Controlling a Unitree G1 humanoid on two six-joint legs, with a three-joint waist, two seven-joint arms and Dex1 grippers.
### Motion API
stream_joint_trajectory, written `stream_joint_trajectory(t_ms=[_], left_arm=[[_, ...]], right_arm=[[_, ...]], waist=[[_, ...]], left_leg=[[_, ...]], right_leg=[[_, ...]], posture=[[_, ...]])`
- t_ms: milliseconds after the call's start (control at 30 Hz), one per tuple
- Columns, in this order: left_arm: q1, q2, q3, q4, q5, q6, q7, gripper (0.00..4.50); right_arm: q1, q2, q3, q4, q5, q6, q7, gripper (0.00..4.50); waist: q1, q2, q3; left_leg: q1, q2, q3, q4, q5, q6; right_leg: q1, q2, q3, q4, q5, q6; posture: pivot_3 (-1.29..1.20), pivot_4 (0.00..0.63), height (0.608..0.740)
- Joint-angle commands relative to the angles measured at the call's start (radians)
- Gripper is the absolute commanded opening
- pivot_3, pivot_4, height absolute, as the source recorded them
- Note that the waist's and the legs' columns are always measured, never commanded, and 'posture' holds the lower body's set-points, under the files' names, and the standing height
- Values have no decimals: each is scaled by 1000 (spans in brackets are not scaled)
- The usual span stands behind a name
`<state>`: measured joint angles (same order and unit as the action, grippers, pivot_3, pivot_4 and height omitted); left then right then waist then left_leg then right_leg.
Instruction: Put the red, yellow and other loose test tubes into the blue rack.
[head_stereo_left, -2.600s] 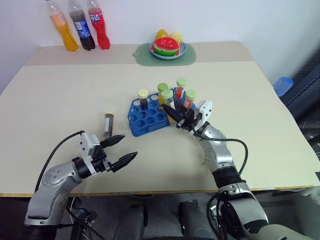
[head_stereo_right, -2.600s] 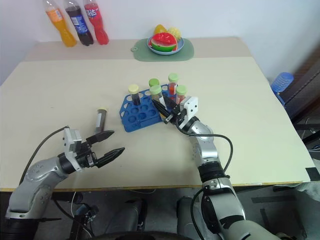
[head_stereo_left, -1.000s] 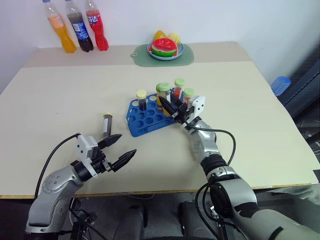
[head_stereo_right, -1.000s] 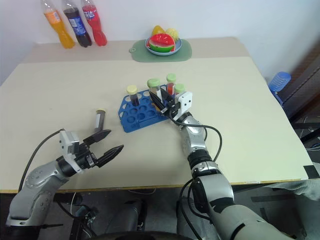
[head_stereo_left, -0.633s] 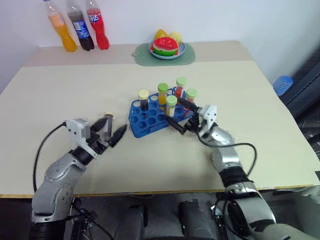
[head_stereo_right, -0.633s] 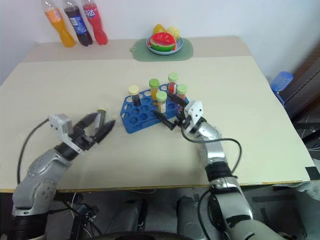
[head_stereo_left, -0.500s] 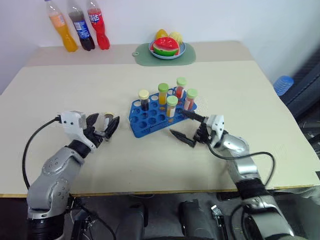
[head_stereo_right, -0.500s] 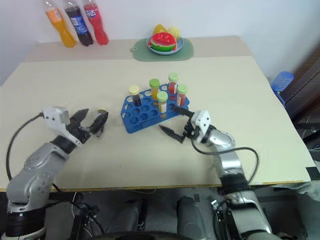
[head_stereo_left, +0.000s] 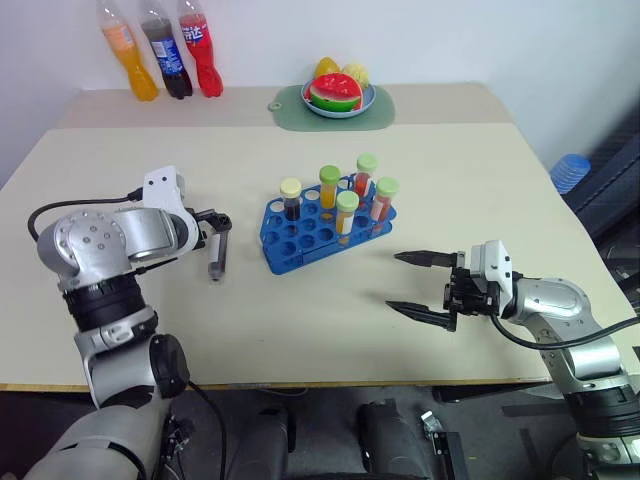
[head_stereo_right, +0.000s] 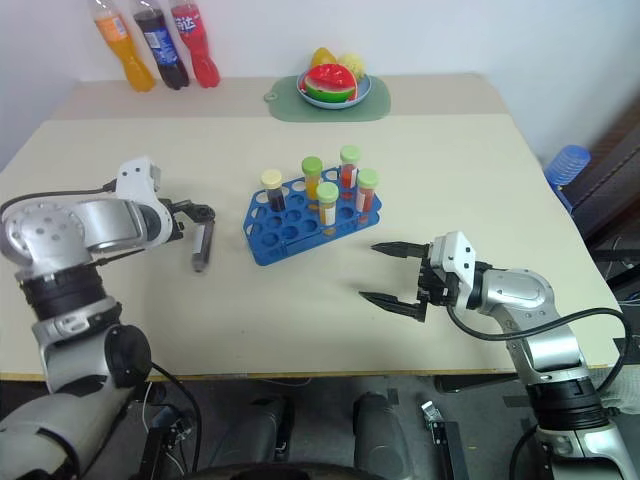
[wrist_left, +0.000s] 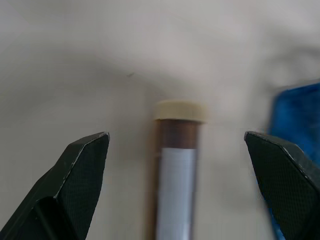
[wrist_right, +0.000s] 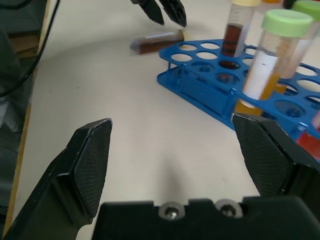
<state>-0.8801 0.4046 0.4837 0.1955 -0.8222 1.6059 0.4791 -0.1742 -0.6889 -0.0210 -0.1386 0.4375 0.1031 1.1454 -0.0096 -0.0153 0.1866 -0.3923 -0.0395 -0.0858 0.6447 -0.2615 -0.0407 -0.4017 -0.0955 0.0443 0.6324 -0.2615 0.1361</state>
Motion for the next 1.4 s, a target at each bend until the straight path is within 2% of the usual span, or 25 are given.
stream_joint_trajectory(t_ms=[33,167,200,300,433,467,500,600,700,733,767,867,967,1067,1200,1400], left_arm=[[-76,30,-49,162,-44,9,64,4500],[-146,45,-120,322,-49,9,69,4500],[-152,46,-147,340,-36,9,58,4242],[-155,53,-212,366,-20,9,24,3151],[-163,59,-211,393,-6,9,9,1116],[-154,67,-207,383,-14,9,-3,776],[-138,77,-211,357,-21,9,-21,776],[-34,107,-215,104,14,-25,-128,776],[202,246,-286,-251,-62,-217,-539,776],[295,288,-289,-348,-84,-325,-744,776],[373,331,-296,-423,-55,-442,-872,776],[491,347,-254,-501,-42,-624,-1057,776],[558,260,-217,-531,11,-929,-1225,776],[556,173,-245,-473,49,-1069,-1291,776],[480,22,-304,-337,125,-1262,-1333,776],[311,-134,-396,-57,251,-1452,-1389,776]], right_arm=[[6,-5,-18,-58,9,-4,-11,4206],[23,-3,-14,-94,6,4,-32,4206],[28,-3,-15,-100,5,5,-38,4228],[45,-8,-15,-117,-2,9,-53,4237],[65,-8,-21,-130,-2,16,-70,4237],[68,-7,-20,-129,-7,12,-74,4237],[70,-5,-19,-129,-10,10,-78,4237],[71,6,-18,-130,-11,7,-96,4237],[75,15,-24,-113,-21,-10,-112,4237],[77,21,-24,-109,-24,-14,-118,4237],[78,26,-24,-105,-26,-18,-124,4237],[86,42,-21,-105,-27,-24,-142,4237],[93,54,-22,-108,-32,-26,-157,4237],[103,55,-32,-109,-35,-29,-175,4237],[130,68,-48,-134,-34,-22,-222,4237],[256,85,-62,-221,-53,-14,-296,4237]], waist=[[2,0,0],[1,-1,0],[0,-1,0],[-2,-1,0],[0,-1,0],[0,-1,0],[-1,-1,0],[-4,-1,0],[-16,0,0],[-19,0,0],[-19,0,0],[1,0,0],[20,0,0],[23,0,0],[22,-1,0],[22,-1,0]], left_leg=[[0,0,0,0,0,0],[-1,-1,0,0,1,-2],[-1,-1,0,0,1,-2],[-1,-1,0,0,1,-3],[-1,-1,1,0,2,-3],[-1,-1,1,0,2,-3],[-1,-1,1,0,2,-3],[-1,-1,1,0,2,-4],[0,0,2,-2,4,-7],[0,1,3,-3,4,-8],[0,1,3,-4,5,-9],[0,1,6,-7,6,-11],[0,1,5,-6,2,-4],[-1,1,5,-6,2,-3],[-1,0,5,-3,1,-2],[-1,0,4,0,0,1]], right_leg=[[0,0,0,0,0,0],[0,-1,0,0,0,0],[0,-1,0,0,0,0],[-1,-1,0,0,0,0],[0,-1,0,0,0,0],[0,-1,0,0,0,0],[0,-1,0,0,0,0],[-1,-1,0,0,0,0],[-3,-1,3,1,0,0],[-4,-1,4,2,0,0],[-5,0,4,1,0,0],[-4,-1,3,-2,0,-2],[-2,-2,2,-4,-1,-6],[-1,-2,1,-5,-1,-6],[0,-2,1,-4,1,-2],[2,-1,0,-3,1,-1]], posture=[[0,150,740],[0,150,740],[0,150,740],[0,150,740],[0,150,740],[0,150,740],[0,150,740],[0,150,740],[0,150,740],[0,150,740],[0,150,740],[0,150,740],[0,150,740],[0,150,740],[0,150,740],[0,150,740]])
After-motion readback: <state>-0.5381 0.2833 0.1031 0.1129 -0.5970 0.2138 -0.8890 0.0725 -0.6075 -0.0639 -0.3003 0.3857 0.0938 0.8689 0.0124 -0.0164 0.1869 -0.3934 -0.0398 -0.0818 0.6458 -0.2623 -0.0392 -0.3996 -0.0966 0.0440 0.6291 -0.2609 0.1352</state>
